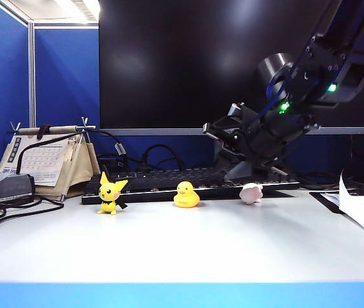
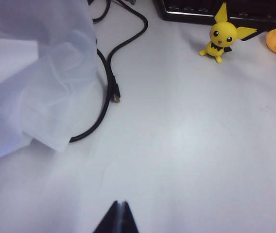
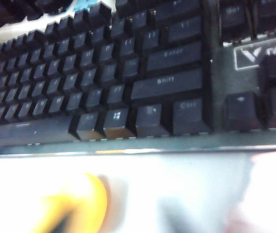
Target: Pick up the doll with a different color than the other dolls and place it near you.
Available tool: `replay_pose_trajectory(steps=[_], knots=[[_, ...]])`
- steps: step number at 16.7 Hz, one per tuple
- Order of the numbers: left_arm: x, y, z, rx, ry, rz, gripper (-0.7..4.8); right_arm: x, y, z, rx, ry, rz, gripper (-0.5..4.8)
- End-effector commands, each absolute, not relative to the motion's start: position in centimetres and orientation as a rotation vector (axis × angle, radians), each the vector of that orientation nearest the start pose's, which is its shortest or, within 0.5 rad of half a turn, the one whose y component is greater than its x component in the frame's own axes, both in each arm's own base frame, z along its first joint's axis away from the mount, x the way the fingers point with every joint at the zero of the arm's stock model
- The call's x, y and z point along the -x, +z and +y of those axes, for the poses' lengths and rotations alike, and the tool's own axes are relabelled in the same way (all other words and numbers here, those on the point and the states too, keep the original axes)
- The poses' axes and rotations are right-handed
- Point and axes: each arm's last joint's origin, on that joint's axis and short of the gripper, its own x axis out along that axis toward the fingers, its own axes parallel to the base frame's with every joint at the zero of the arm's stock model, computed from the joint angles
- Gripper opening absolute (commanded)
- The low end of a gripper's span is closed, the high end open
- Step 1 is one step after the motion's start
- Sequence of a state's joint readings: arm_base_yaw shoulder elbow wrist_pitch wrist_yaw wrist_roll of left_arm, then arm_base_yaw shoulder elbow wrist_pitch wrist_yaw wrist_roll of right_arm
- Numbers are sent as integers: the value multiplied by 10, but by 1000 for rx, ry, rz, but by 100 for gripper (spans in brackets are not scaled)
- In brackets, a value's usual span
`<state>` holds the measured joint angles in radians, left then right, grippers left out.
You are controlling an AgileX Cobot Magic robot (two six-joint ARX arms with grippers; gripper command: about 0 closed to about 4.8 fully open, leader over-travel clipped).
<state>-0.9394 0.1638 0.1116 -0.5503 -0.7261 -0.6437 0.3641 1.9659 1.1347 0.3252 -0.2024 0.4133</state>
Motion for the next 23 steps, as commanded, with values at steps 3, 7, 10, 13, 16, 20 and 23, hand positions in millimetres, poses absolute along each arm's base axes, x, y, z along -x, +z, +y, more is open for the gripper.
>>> replay_pose_trajectory(steps=[3, 7, 10, 13, 16, 20, 23], knots=[[-63, 143, -54, 180, -65, 447, -5, -391, 191, 109, -321, 314, 552, 389], [-63, 143, -54, 180, -65, 448, -5, -387, 185, 112, -301, 363, 624, 388], [-63, 143, -54, 180, -65, 447, -5, -390, 174, 113, -306, 354, 648, 387], [-63, 143, -54, 180, -64, 448, -5, -391, 154, 116, -329, 354, 714, 387], [-63, 143, -54, 180, -64, 448, -5, -393, 146, 118, -322, 340, 715, 353], [-63, 143, -54, 180, -65, 447, -5, -396, 146, 119, -326, 351, 677, 250], [-63, 143, -54, 180, -65, 447, -5, -396, 134, 119, -324, 344, 716, 231]])
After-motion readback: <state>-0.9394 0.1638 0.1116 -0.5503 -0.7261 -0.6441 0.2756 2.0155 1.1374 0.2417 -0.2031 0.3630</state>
